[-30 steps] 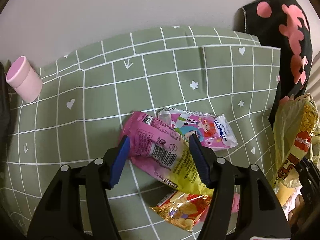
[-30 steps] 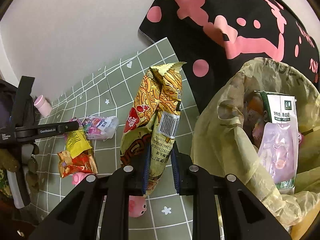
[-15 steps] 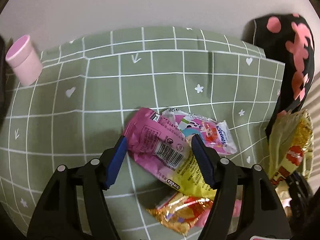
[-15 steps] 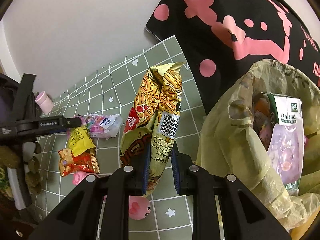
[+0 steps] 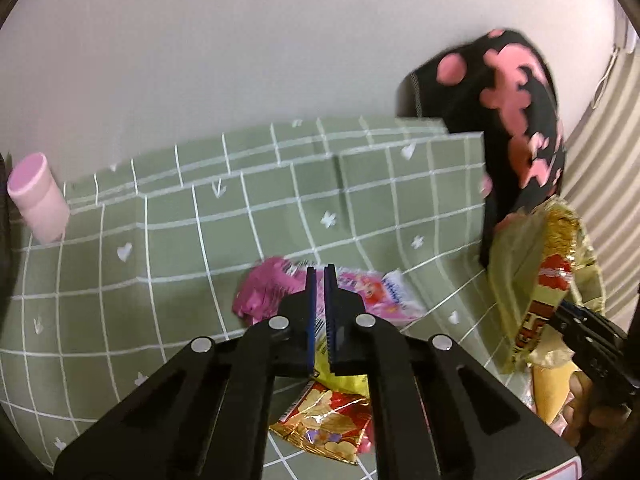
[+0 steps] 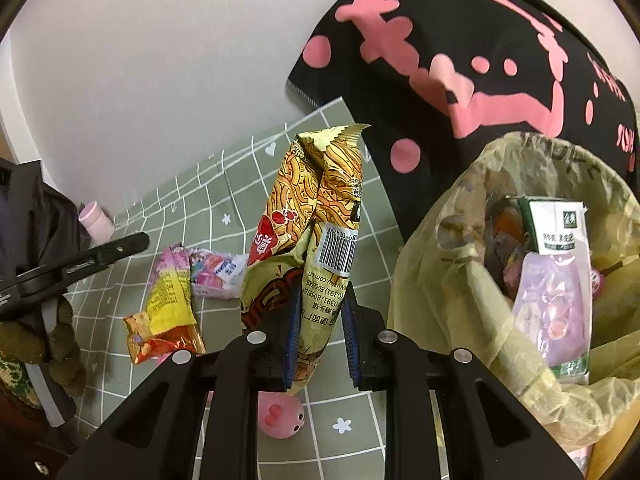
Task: Collect trash
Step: 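Grasp the gold snack wrapper with the right gripper while the left grasps the pink-yellow wrapper, then lift both held wrappers and carry them over the yellow-bagged bin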
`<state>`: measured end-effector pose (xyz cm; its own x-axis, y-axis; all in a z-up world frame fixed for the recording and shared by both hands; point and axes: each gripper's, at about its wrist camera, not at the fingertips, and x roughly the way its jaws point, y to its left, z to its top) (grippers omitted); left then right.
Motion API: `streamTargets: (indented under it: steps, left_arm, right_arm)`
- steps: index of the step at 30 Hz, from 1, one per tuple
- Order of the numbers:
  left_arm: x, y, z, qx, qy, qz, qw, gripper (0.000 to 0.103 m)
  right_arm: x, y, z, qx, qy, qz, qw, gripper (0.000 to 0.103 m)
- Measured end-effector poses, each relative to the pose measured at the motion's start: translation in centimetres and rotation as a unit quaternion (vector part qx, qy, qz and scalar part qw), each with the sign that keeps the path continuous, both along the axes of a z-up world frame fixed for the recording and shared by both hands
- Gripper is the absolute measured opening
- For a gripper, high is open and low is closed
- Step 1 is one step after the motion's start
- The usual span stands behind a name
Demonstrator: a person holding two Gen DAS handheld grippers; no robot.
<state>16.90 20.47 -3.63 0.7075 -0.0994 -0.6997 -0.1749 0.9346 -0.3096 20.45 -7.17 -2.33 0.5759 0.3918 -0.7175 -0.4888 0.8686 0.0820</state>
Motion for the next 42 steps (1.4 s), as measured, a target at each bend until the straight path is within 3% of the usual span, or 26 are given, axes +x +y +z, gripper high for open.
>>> streamTargets:
  steps: [2,4,5,6,8,12,16,17,19,23,29,37,42]
  left_arm:
    - [-0.1,0.3,0.7,-0.004,0.006,0.003,1.0000,0.004]
    - [-0.1,1.1,0.7,-0.027,0.026,0.020,0.9991,0.015]
    - [-0.2,1.4,0.4,-0.048,0.036,0.034,0.9976,0.041]
    - [-0.3,1.6,0.0,-0.064,0.042,0.043,0.9961,0.056]
    - [0.0,1.3,-0.9,-0.080,0.053,0.051,0.9941,0.056]
    - [1.3,0.1,-3.0,-0.037,0.092,0.074,0.9923,0.057]
    - [1.8,-0.1,-5.1,-0.066,0.130,0.084,0.9857,0.056]
    - [1.8,0.0,-5.3,-0.077,0.124,0.080,0.9860,0.053]
    - [1.7,0.0,-5.1,-0.088,0.116,0.067,0.9870,0.034]
    - [1.3,-0.1,-2.4,-0.073,0.070,0.050,0.9936,0.025]
    - [1.2,-1.6,4.1,-0.018,-0.016,0.019,0.9995,0.024]
    - [3.5,-5.2,12.4,-0.013,-0.106,-0.053,0.9929,0.025]
    - [5.6,-8.6,14.5,-0.020,-0.121,-0.105,0.9868,0.025]
  right_arm:
    - [0.0,-0.1,0.3,0.002,-0.003,-0.002,1.000,0.019]
    - [-0.1,-0.1,0.5,0.003,-0.005,-0.003,1.000,0.019]
    - [-0.1,-0.2,0.6,0.004,-0.006,-0.005,1.000,0.019]
    - [-0.2,-0.3,0.6,0.006,-0.005,-0.007,1.000,0.019]
    - [-0.3,-0.5,0.7,0.008,-0.006,-0.010,1.000,0.019]
    - [-0.8,-0.9,0.8,0.004,-0.011,-0.009,1.000,0.019]
    - [-1.1,-1.1,0.9,0.002,-0.017,-0.008,1.000,0.019]
    - [-1.1,-1.2,1.0,0.001,-0.019,-0.008,1.000,0.019]
    - [-1.1,-1.5,1.3,0.001,-0.023,-0.010,1.000,0.019]
    - [-0.4,-2.0,2.1,0.013,-0.027,-0.012,0.999,0.019]
    - [0.4,-2.1,4.6,0.028,-0.043,-0.007,0.999,0.019]
    - [1.7,-4.7,11.0,0.039,-0.104,-0.028,0.993,0.019]
    - [3.1,-8.4,12.8,0.023,-0.124,-0.074,0.989,0.019]
